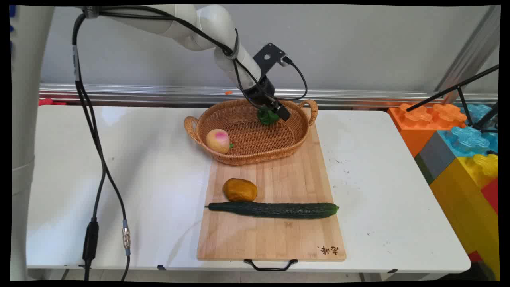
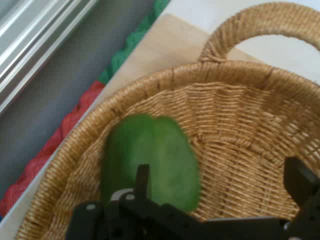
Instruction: Pick up the potato from the cutting board
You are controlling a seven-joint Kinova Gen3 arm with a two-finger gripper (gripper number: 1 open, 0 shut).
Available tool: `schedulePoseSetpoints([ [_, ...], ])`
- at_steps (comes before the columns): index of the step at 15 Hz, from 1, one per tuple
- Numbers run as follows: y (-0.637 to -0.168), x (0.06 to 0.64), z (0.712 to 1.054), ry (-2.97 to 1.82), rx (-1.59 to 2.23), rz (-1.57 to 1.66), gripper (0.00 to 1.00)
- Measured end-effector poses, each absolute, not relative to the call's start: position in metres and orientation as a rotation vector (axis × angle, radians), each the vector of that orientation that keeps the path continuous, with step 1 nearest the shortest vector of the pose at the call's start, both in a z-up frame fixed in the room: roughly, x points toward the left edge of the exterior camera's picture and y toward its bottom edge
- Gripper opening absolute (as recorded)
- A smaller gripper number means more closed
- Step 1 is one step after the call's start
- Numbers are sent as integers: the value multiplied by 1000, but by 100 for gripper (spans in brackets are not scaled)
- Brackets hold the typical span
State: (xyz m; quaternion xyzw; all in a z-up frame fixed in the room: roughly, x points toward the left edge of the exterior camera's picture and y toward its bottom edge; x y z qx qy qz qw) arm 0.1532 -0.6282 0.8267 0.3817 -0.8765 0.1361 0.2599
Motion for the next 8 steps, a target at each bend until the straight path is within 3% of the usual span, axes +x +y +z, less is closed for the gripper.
schedulePoseSetpoints([
  [4,-611,149,837,-2378,999,355,100],
  [8,-562,158,861,-2429,971,315,100],
])
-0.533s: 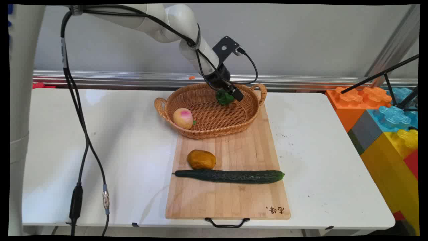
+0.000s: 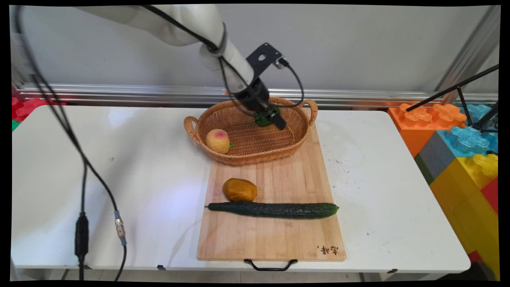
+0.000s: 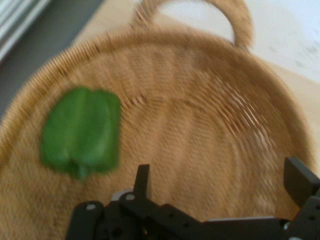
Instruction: Pick up the potato from the cutting board
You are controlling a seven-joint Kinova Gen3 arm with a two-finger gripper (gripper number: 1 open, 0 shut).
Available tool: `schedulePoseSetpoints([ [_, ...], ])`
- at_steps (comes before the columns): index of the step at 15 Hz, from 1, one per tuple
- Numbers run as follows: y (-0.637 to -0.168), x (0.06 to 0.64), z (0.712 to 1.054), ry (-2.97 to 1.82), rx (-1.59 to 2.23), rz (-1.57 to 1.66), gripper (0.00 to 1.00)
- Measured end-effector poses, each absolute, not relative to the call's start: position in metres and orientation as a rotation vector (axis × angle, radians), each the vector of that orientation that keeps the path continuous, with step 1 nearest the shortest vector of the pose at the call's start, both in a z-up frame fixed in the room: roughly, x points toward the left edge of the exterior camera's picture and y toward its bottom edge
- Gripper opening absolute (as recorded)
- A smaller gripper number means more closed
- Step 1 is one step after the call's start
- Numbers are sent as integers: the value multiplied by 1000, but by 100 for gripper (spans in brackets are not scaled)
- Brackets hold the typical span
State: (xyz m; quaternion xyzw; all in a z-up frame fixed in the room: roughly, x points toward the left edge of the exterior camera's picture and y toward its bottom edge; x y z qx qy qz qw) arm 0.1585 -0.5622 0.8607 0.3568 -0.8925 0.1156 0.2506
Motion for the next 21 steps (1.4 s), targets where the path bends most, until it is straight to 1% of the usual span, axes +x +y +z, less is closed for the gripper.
schedulePoseSetpoints([
  [3,-526,173,872,-2494,948,279,100],
  [9,-475,205,880,-2607,814,224,100],
  [16,-450,225,874,-2657,622,147,100],
  [21,-443,238,856,-2689,505,72,100],
])
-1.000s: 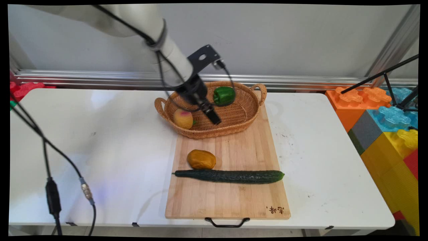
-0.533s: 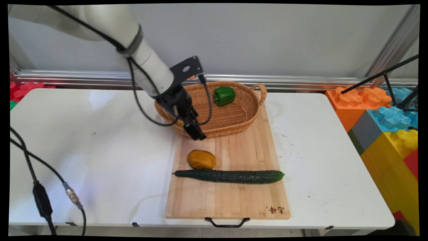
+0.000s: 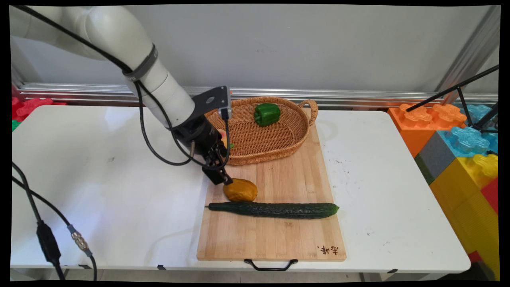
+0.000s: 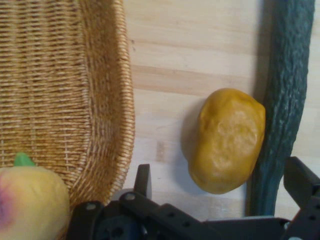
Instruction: Pick up the potato from the cutting board
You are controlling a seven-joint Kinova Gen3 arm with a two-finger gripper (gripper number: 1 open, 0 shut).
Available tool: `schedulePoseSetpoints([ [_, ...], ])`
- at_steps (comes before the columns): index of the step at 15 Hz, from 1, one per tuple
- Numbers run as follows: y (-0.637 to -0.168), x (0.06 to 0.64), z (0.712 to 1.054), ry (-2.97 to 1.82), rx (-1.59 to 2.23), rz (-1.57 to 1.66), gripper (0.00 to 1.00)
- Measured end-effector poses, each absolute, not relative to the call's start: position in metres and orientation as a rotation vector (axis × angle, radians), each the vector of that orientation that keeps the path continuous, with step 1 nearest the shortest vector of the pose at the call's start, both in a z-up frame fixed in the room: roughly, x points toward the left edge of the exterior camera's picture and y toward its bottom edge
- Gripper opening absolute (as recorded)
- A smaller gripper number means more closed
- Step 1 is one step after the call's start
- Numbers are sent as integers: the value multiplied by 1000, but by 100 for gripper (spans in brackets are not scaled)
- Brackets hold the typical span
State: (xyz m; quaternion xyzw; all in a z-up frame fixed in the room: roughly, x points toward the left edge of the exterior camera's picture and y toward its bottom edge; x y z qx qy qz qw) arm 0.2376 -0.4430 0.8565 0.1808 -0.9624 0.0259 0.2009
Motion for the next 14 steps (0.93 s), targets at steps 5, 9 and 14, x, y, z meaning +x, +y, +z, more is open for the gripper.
schedulePoseSetpoints([
  [5,-448,237,835,-2684,441,7,100],
  [9,-451,233,819,-2676,404,-24,100],
  [14,-452,225,802,-2666,373,-18,100],
])
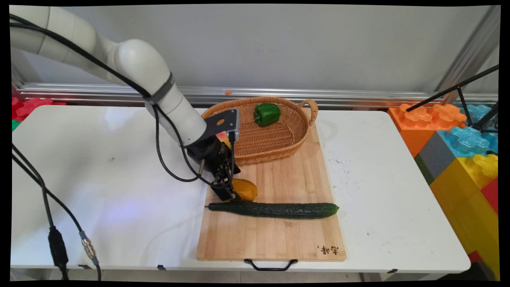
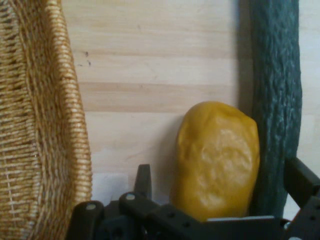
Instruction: Pick up the potato from the cutting board, then place the picked object in the vegetable basket
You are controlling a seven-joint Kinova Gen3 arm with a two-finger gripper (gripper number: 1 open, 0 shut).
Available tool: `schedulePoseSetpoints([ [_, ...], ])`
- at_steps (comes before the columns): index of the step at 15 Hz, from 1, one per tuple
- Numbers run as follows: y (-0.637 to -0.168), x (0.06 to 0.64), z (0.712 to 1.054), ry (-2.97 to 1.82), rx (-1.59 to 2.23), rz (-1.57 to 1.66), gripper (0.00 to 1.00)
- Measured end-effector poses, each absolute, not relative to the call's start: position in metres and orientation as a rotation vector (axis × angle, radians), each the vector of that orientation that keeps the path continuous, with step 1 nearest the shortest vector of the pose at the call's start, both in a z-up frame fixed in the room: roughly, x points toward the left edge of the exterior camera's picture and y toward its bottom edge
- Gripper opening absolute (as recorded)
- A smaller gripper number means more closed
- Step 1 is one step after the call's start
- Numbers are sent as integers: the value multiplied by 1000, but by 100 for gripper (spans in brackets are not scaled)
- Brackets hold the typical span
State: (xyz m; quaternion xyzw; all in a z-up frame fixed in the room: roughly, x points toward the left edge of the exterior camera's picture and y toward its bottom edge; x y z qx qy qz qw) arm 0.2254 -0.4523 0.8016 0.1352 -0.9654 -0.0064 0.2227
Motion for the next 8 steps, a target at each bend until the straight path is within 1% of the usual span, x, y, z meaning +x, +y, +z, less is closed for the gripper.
schedulePoseSetpoints([
  [4,-453,221,792,-2663,355,-4,100],
  [5,-454,220,791,-2663,349,0,0],
  [8,-453,218,787,-2668,335,4,0],
])
